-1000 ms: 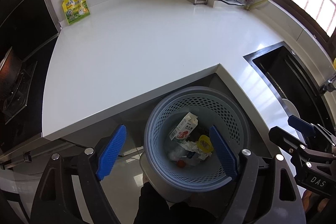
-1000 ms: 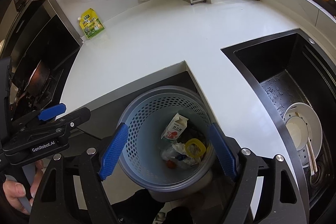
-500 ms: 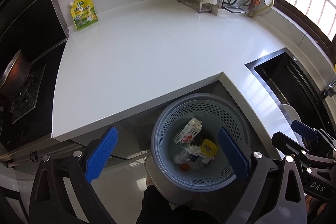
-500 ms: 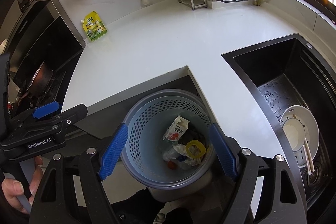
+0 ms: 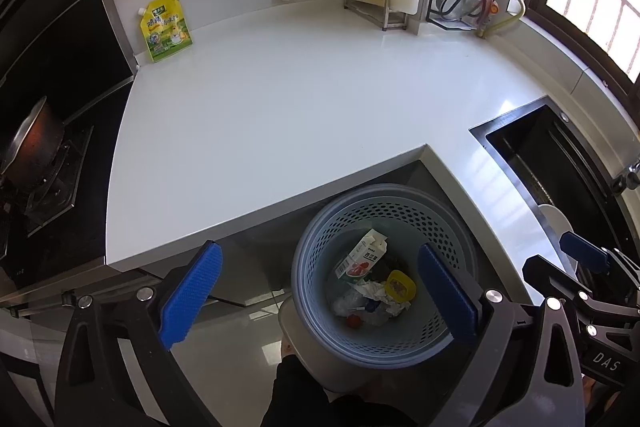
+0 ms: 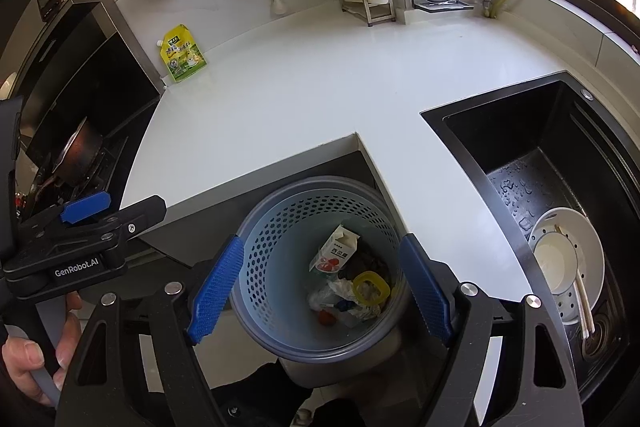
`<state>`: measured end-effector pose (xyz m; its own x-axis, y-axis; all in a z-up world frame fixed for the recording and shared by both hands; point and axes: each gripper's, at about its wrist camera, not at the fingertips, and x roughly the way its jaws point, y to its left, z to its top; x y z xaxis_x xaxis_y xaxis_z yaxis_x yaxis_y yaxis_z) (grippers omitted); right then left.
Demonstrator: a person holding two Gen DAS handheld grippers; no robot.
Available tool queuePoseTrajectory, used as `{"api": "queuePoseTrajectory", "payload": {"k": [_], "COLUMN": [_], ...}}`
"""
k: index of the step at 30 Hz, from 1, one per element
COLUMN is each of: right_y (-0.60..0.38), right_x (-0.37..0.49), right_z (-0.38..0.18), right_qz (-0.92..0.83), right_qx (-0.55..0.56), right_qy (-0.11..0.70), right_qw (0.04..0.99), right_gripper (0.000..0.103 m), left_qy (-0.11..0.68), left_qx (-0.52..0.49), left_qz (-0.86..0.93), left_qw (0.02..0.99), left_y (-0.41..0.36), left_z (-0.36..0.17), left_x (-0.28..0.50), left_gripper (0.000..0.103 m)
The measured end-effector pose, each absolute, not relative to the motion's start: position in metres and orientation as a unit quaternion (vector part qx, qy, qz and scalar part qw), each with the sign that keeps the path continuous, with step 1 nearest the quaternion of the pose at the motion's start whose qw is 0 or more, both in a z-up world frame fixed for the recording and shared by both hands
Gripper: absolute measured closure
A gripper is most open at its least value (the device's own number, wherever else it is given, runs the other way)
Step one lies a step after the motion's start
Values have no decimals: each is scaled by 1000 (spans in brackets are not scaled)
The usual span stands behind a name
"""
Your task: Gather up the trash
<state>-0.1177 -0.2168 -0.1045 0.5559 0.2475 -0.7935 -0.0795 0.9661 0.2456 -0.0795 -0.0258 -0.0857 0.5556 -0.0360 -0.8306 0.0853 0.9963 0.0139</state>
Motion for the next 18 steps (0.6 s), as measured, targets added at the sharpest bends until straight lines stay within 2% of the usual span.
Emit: {"api": "queuePoseTrajectory", "payload": {"k": [18], "right_y": [-219], "right_x": [-117], "right_z": [-104], "right_qz": [91], "right_qx": [91], "right_qy": [461], "right_qw": [878], "right_gripper": [26], "left_qy": [468], "left_qx": [32], "left_qz": [-28], "left_qw": [883], "left_y": [-26], "left_z": [-84], "left_x": [-77], "left_gripper": [7]}}
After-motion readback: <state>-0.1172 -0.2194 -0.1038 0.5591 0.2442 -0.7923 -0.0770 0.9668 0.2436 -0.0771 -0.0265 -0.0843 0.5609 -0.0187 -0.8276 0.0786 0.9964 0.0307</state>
